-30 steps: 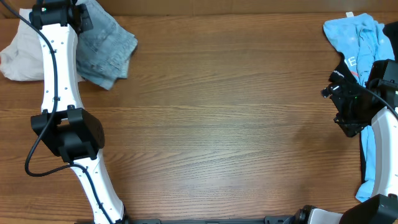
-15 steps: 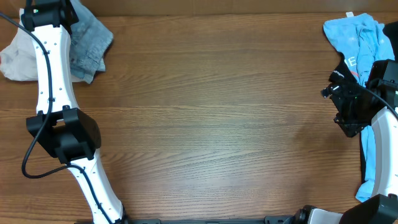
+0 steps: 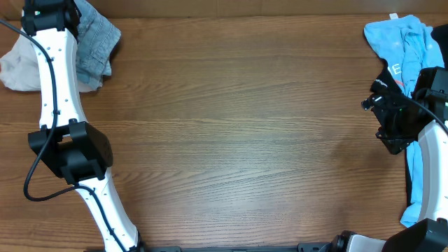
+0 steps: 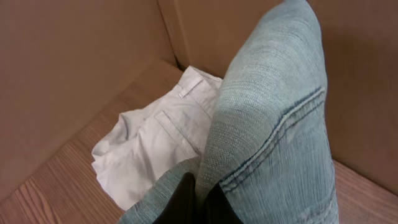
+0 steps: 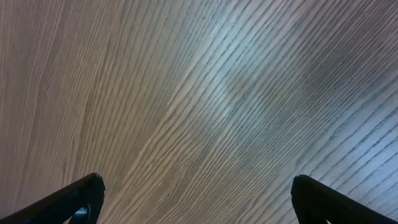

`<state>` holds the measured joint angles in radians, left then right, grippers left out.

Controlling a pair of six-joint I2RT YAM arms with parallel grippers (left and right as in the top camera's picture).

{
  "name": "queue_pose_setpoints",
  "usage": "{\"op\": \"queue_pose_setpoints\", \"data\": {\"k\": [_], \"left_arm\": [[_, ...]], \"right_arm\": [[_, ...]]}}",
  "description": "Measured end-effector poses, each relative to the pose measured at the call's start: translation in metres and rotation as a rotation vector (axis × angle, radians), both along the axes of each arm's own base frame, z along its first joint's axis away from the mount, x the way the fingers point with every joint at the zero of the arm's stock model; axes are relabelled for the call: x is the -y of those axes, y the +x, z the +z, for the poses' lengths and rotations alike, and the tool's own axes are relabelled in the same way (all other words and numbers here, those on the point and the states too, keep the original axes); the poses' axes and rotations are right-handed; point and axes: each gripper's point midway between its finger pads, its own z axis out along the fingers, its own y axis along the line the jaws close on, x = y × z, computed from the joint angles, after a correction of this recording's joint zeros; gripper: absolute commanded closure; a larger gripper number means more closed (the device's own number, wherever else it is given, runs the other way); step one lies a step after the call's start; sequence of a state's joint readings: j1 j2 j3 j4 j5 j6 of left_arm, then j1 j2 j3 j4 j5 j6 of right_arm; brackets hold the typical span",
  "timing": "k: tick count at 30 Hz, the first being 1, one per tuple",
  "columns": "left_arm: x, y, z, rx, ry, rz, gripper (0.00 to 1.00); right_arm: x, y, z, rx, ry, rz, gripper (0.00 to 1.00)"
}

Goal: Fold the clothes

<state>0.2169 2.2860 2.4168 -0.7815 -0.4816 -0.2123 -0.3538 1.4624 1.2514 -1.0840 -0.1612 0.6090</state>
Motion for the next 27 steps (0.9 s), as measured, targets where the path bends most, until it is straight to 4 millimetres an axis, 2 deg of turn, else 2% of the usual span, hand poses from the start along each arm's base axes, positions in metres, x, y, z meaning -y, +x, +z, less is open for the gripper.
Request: {"op": "queue_pose_setpoints", "data": {"k": [5,9,21,25,27], "left_arm": [[-0.005,0.000,0.002,0.012,0.004,0.008,0.96],[-0.013,0.000,-0.004,0.008,0.003,0.022,0.96],[-0.062,0.012,-0.057,-0.027,0.034,0.082,0.96],[-0.085,0.011,-0.074,-0.055,0.060,0.094,0.85],[-0.097,0.010,-0.080,-0.062,0.071,0.100,0.67]], "right_arm": [[0.000,0.000,0.000,0.000,0.000,0.000,0.00],[0.000,0.000,0.000,0.000,0.000,0.000,0.00],[0.000,0.000,0.000,0.000,0.000,0.000,0.00],[0.000,0.000,0.000,-0.001,0.000,0.000,0.00],[0.000,0.000,0.000,0.000,0.000,0.000,0.00]]}}
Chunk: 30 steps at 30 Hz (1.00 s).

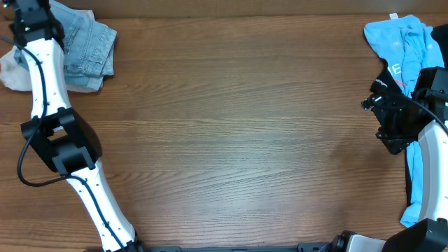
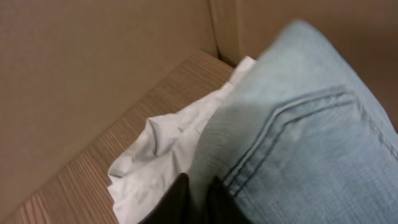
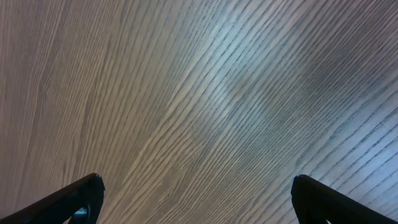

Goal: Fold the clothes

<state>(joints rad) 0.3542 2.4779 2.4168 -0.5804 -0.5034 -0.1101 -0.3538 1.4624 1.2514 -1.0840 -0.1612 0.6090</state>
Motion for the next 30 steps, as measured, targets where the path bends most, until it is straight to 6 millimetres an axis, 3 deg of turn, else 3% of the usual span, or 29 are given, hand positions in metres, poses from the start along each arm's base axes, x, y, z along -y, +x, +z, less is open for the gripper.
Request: {"op": "queue_pose_setpoints", "data": {"k": [1,2,3,5,8,12,15,17,21,25,27,30], "left_arm": [[-0.005,0.000,-0.002,0.002,0.001,0.001,0.42],[-0.010,-0.001,-0.004,0.006,0.000,0.004,0.28],[-0.015,-0.003,-0.007,0.004,-0.005,0.006,0.22],[-0.024,-0.006,-0.012,0.003,-0.017,0.009,0.25],[-0.035,-0.011,-0.015,0.001,-0.028,0.014,0.42],[-0.043,-0.019,-0.019,-0.016,-0.043,0.024,0.53],[-0.031,-0.018,-0.029,-0.048,-0.087,-0.017,0.87],[-0.015,-0.013,-0.036,-0.063,-0.131,-0.066,0.96],[0.027,0.001,-0.050,-0.079,-0.236,-0.181,0.96],[0.057,0.015,-0.052,-0.049,-0.294,-0.240,0.82],[0.064,0.020,-0.051,-0.034,-0.304,-0.257,0.79],[0.066,0.022,-0.051,-0.027,-0.312,-0.265,0.66]], "right_arm": [[0.000,0.000,0.000,0.000,0.000,0.000,0.00],[0.000,0.000,0.000,0.000,0.000,0.000,0.00],[0.000,0.000,0.000,0.000,0.000,0.000,0.00],[0.000,0.000,0.000,0.000,0.000,0.000,0.00],[0.000,0.000,0.000,0.000,0.000,0.000,0.00],[0.000,0.000,0.000,0.000,0.000,0.000,0.00],[0.000,0.000,0.000,0.000,0.000,0.001,0.00],[0.000,0.000,0.000,0.000,-0.001,0.001,0.00],[0.000,0.000,0.000,0.000,0.000,0.000,0.00],[0.000,0.000,0.000,0.000,0.000,0.000,0.00],[0.000,0.000,0.000,-0.001,0.000,0.000,0.00],[0.000,0.000,0.000,0.000,0.000,0.000,0.00]]}}
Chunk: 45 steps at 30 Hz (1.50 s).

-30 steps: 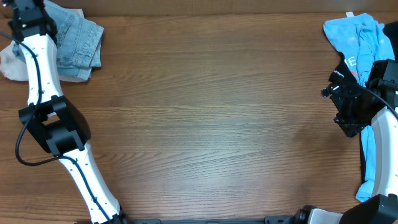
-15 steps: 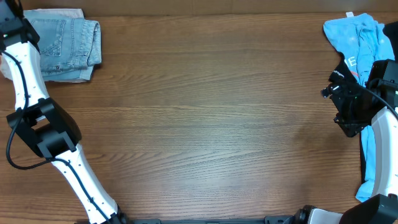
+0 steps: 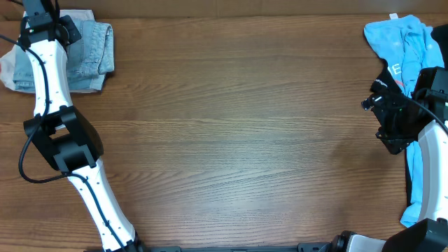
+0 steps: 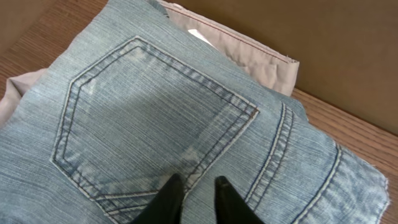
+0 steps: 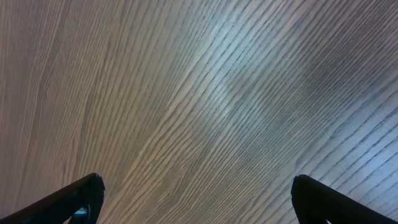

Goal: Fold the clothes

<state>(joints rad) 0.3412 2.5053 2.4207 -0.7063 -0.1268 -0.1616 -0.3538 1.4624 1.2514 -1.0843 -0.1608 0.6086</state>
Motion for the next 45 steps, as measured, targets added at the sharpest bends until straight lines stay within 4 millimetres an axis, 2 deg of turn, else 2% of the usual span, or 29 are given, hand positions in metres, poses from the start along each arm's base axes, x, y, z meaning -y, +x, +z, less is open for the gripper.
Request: {"op": "queue_pose_setpoints", "data": {"k": [5,8,10,14,16,18,21,22,23,24,26,30,33,36,40,45], "left_arm": [[-0.006,-0.004,-0.025,-0.047,-0.017,0.003,0.57],[-0.012,-0.014,-0.073,-0.138,-0.048,0.010,0.53],[-0.014,-0.017,-0.091,-0.165,-0.061,0.014,0.53],[-0.017,-0.017,-0.091,-0.162,-0.064,0.016,0.59],[-0.017,-0.017,-0.089,-0.161,-0.066,0.020,0.56],[-0.018,-0.018,-0.083,-0.151,-0.075,0.034,0.51],[-0.017,-0.018,-0.058,-0.106,-0.092,0.066,0.39],[-0.015,-0.018,-0.045,-0.084,-0.100,0.072,0.30],[-0.013,-0.018,-0.030,-0.060,-0.107,0.070,0.06],[-0.010,-0.019,-0.012,-0.034,-0.116,0.067,0.00],[0.001,-0.025,0.028,0.014,-0.145,0.048,0.00],[0.034,-0.053,0.101,0.067,-0.226,-0.030,0.00],[0.064,-0.075,0.137,0.084,-0.315,-0.107,0.00],[0.100,-0.102,0.147,0.030,-0.443,-0.192,0.00],[0.135,-0.134,0.135,-0.102,-0.560,-0.282,0.00],[0.166,-0.163,0.126,-0.232,-0.618,-0.375,0.00]], "right_arm": [[0.000,0.000,0.000,0.000,0.000,0.000,0.00],[0.000,0.000,0.000,0.000,0.000,0.000,0.00],[0.000,0.000,0.000,0.001,0.000,0.000,0.00],[0.000,0.000,0.000,0.000,0.001,0.000,0.00],[0.000,0.000,0.000,0.000,0.001,0.000,0.00],[0.000,0.000,0.000,0.000,0.000,0.000,0.00],[0.000,0.000,0.000,0.000,0.000,0.000,0.00],[0.000,0.000,0.000,0.000,0.000,0.000,0.00],[0.000,0.000,0.000,0.000,0.001,-0.001,0.00],[0.000,0.000,0.000,0.000,0.000,0.000,0.00],[0.000,0.000,0.000,0.001,0.000,0.000,0.00],[0.000,0.000,0.000,0.000,0.000,-0.001,0.00],[0.000,0.000,0.000,0.000,0.000,0.000,0.00],[0.000,0.000,0.000,0.000,0.000,0.000,0.00],[0.000,0.000,0.000,0.000,0.000,0.000,0.00],[0.000,0.000,0.000,0.000,0.000,0.000,0.00]]}}
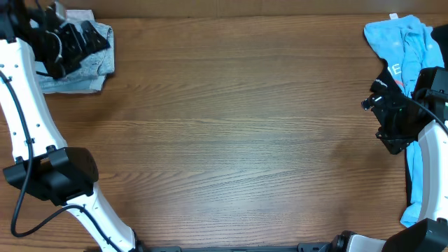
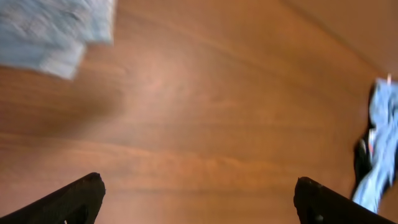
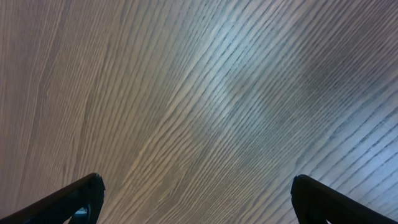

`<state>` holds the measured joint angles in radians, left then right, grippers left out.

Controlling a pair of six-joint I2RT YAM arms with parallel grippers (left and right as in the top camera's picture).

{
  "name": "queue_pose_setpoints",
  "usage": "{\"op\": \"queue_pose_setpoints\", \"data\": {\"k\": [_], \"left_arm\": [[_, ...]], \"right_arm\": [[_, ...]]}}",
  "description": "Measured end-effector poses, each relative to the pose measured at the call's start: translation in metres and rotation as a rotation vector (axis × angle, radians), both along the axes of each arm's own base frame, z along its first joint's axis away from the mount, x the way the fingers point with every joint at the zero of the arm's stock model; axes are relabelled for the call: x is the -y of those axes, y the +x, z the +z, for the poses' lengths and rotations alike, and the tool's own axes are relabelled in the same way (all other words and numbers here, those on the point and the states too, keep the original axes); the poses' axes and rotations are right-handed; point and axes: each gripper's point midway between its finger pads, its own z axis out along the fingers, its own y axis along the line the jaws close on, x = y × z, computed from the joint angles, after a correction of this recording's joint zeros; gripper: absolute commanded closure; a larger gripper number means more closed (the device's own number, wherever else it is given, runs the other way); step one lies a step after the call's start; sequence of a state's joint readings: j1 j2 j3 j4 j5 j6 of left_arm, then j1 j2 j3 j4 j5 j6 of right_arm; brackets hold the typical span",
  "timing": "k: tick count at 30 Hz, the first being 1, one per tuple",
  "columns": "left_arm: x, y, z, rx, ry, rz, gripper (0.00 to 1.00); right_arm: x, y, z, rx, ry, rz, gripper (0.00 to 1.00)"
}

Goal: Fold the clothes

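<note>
Folded light-blue jeans (image 1: 87, 68) lie at the table's far left corner; their corner also shows in the left wrist view (image 2: 56, 31). My left gripper (image 1: 87, 40) hovers over the jeans' near edge, open wide (image 2: 196, 205) with nothing between its fingers; that view is blurred. A heap of bright blue clothes (image 1: 402, 42) lies at the far right, seen small in the left wrist view (image 2: 379, 143). My right gripper (image 1: 383, 112) stands just in front of that heap, open (image 3: 196, 202) over bare wood.
A pale cloth edge (image 1: 77, 15) peeks out behind the jeans. A brown cardboard wall runs along the table's back edge (image 1: 231, 7). More blue and dark cloth hangs by the right arm (image 1: 416, 164). The wooden table (image 1: 231, 140) spreads between the two arms.
My left gripper, whose fingers were close together against the jeans' back pocket, is now open wide, off the jeans and turned toward the table. The jeans stay in the corner. The right arm is unchanged.
My left gripper first held the jeans hanging above a white garment in the far left corner. Then it was farther left with them. Then the jeans lay flat on the white garment under its fingers. Now they lie released. The right gripper stayed open throughout.
</note>
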<state>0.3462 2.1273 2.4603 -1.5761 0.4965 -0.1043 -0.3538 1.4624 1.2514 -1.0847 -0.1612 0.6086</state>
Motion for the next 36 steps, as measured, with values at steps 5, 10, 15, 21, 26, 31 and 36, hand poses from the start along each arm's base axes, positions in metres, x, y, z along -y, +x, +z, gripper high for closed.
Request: {"op": "queue_pose_setpoints", "data": {"k": [5,10,15,21,26,31,36], "left_arm": [[0.016,-0.019,0.021,0.025,0.009,-0.066,0.00],[0.029,-0.055,0.070,0.120,0.065,-0.101,0.00],[0.060,-0.091,0.115,0.245,0.112,-0.169,0.00],[0.128,-0.127,0.098,0.185,0.080,-0.365,0.00],[0.170,-0.150,0.036,-0.044,0.051,-0.499,0.00],[0.188,-0.160,0.011,-0.148,0.043,-0.542,0.00],[0.189,-0.159,0.008,-0.161,0.044,-0.539,0.00]], "right_arm": [[0.000,0.000,0.000,0.000,0.000,-0.001,0.00],[0.000,0.000,0.000,0.001,-0.001,0.000,0.00],[0.000,0.000,0.000,0.000,0.000,0.000,0.00],[0.000,0.000,0.000,0.000,0.000,0.000,0.00],[0.000,0.000,0.000,0.000,0.000,-0.001,0.00],[0.000,0.000,0.000,0.001,-0.001,0.000,0.00],[0.000,0.000,0.000,0.001,0.000,0.000,0.00]]}}
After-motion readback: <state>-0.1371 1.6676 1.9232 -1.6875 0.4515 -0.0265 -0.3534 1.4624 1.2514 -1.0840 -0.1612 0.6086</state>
